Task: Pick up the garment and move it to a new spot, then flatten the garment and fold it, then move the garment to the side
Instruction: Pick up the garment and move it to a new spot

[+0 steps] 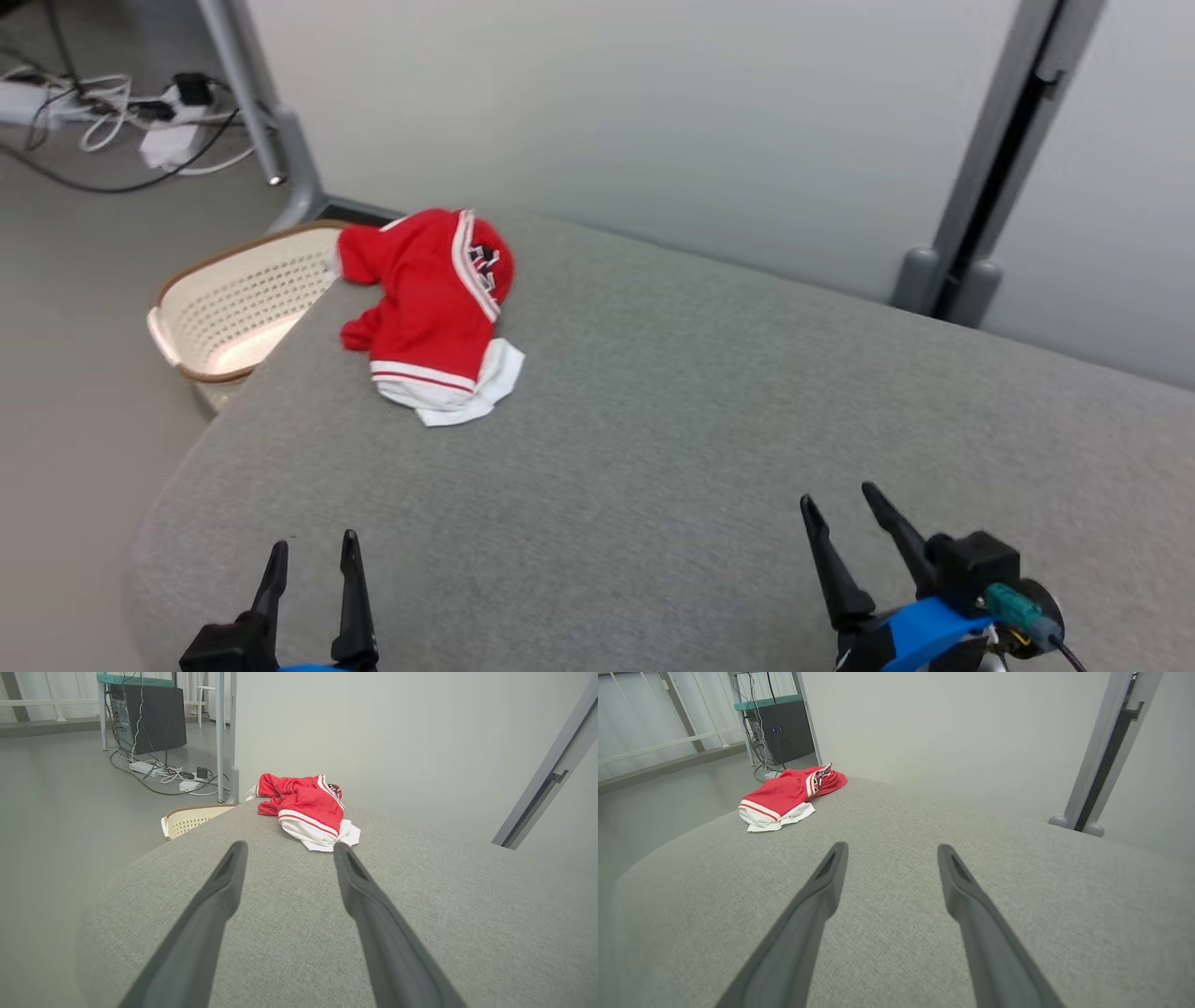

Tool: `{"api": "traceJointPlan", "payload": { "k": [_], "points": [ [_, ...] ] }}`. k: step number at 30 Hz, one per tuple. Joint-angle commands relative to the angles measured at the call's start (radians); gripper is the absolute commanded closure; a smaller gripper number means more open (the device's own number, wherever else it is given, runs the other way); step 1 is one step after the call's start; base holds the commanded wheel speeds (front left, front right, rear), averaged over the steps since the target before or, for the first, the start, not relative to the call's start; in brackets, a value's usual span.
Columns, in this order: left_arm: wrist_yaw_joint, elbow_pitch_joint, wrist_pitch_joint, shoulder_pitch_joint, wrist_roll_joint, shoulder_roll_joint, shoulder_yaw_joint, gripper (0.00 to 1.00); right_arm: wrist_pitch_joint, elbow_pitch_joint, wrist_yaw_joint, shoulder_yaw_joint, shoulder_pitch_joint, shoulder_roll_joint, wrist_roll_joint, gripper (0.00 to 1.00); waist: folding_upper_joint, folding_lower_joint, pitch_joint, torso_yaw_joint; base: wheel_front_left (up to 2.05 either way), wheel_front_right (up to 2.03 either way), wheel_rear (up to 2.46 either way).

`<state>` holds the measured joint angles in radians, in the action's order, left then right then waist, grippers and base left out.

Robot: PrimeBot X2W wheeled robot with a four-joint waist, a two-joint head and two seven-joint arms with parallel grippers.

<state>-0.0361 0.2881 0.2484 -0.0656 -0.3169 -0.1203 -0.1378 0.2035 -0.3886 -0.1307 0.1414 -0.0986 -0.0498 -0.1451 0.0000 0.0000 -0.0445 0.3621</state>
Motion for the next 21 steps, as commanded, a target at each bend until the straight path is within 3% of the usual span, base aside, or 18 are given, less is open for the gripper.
{"api": "traceJointPlan", "payload": {
  "k": [1, 13, 15, 21],
  "points": [
    [-0.005, -0.010, -0.003, -0.010, 0.001, -0.004, 0.001, 0.00, 0.000, -0.006, 0.000, 0.006, 0.013, -0.001, -0.009, 0.00, 0.0000, 0.0000, 0.014, 0.033, 0.00, 0.00, 0.00],
    [-0.008, -0.031, -0.005, -0.022, -0.015, -0.019, 0.003, 0.00, 0.007, -0.022, 0.000, 0.027, 0.012, -0.001, -0.014, 0.00, 0.0000, 0.0000, 0.025, 0.080, 0.00, 0.00, 0.00],
    [0.010, -0.039, -0.009, -0.003, -0.042, -0.015, 0.016, 0.00, 0.007, -0.017, 0.000, 0.020, 0.005, -0.001, -0.002, 0.00, 0.0000, 0.0000, 0.037, 0.077, 0.00, 0.00, 0.00],
    [0.017, -0.091, -0.040, 0.136, -0.052, -0.109, 0.078, 0.00, -0.019, 0.023, 0.000, -0.016, -0.029, -0.002, 0.053, 0.00, 0.0000, 0.0000, 0.084, 0.051, 0.00, 0.00, 0.00]
  ]
}}
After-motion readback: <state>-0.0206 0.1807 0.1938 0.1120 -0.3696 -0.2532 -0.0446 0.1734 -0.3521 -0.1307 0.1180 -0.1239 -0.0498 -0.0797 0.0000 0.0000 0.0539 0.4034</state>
